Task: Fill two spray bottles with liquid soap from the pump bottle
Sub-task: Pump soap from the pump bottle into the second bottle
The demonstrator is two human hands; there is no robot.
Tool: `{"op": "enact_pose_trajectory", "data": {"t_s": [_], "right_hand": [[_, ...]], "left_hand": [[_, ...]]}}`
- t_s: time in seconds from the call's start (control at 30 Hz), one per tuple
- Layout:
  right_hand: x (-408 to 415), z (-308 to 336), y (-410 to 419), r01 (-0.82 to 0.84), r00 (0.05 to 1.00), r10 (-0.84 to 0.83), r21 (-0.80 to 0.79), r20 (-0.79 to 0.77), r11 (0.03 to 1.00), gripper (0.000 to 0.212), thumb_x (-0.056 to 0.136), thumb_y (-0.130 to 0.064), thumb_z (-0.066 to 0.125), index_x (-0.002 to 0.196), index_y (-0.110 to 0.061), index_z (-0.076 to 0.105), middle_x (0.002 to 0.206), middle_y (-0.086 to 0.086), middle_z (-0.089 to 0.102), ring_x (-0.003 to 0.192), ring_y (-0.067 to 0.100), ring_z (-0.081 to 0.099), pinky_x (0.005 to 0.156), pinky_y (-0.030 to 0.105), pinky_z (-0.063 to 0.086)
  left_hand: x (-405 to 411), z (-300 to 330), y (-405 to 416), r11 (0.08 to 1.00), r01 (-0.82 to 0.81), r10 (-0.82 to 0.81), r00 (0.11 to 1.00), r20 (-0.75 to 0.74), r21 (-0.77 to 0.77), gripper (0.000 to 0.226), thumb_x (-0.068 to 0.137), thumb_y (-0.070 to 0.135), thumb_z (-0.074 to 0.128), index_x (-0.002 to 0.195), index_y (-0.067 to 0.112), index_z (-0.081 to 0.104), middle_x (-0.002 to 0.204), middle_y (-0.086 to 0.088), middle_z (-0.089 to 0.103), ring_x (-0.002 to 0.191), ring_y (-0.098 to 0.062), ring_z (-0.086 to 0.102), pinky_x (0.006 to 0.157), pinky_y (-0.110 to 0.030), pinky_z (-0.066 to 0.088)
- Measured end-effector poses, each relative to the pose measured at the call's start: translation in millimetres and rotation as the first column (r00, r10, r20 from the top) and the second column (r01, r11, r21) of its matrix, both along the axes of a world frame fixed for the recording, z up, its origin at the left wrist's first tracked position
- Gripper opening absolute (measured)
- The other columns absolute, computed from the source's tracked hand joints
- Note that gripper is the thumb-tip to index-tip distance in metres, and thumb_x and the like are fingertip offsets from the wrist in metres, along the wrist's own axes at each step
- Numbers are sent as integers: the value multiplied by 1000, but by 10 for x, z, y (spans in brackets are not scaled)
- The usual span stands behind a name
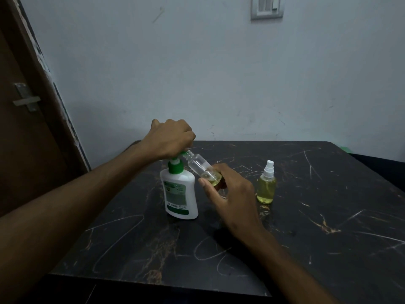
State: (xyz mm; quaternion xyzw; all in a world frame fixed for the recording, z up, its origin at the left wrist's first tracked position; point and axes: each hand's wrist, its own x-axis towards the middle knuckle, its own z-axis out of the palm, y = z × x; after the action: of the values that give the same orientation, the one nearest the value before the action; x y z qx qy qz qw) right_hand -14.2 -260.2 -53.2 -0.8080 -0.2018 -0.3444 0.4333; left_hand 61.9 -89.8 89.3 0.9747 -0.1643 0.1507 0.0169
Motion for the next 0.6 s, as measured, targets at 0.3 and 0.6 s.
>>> {"op": "enact_pose_trajectory", "data": {"t_s": [0.3, 0.6], "right_hand": [[5, -1, -5, -10, 1000, 10, -6, -10, 1000, 24, 98, -42, 65, 115, -25, 65, 99, -15, 66, 88, 0, 61, 76, 20, 51], [25, -16, -2, -7, 1000, 7, -10, 1, 1000, 22, 99, -43, 64, 115, -28, 63, 100, -19, 64, 90, -2, 61, 76, 20, 52]], "left_hand": [[-23, -15, -39, 997, 0, 1, 1000, -18, 75, 36, 109, 22, 41, 106, 9, 75, 114, -3, 67, 106, -26, 63, 106, -54, 39], [-33, -2, -41, 995, 2, 1, 999, -33, 96, 37, 110, 24, 39, 108, 14, 75, 118, -2, 65, 109, -24, 62, 106, -52, 37]]}}
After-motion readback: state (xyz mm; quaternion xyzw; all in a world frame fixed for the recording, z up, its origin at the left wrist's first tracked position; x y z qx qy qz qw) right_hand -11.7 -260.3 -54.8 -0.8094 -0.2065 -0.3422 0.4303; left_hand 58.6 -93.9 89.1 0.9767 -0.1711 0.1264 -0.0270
